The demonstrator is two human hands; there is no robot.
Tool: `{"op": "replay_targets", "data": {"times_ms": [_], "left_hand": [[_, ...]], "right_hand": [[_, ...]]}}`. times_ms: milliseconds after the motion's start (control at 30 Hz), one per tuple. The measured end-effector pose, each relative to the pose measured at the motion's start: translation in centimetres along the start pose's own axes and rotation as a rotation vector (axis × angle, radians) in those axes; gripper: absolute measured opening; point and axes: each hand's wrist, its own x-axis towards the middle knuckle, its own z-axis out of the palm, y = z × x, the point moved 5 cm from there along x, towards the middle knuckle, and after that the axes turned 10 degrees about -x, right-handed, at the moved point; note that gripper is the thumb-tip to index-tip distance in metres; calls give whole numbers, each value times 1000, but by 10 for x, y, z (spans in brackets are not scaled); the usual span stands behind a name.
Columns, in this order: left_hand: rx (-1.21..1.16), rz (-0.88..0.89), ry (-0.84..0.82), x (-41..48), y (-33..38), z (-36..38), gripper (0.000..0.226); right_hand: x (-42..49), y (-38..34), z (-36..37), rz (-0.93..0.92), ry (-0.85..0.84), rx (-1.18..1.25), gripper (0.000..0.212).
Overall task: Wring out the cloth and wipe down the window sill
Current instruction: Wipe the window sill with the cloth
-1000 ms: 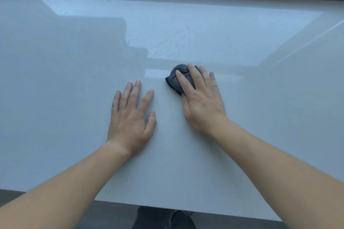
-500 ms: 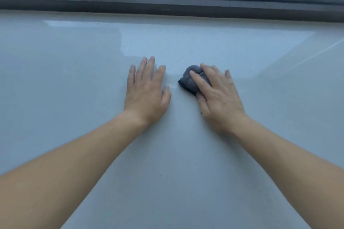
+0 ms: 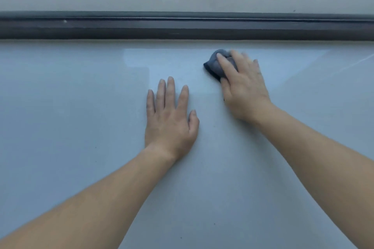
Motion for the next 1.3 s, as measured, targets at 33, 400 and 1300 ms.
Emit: {"op": "replay_targets", "data": {"times_ms": [33, 400, 1300], "left_hand": [[2, -1, -1, 0, 0, 0, 67], [29, 5, -19, 2, 0, -1, 68], [-288, -82, 87, -59, 41, -9, 52]], "right_hand": [[10, 8, -1, 134, 10, 20, 56], [29, 19, -7, 84, 59, -21, 56], [-88, 75, -3, -30, 3, 54, 54]]}}
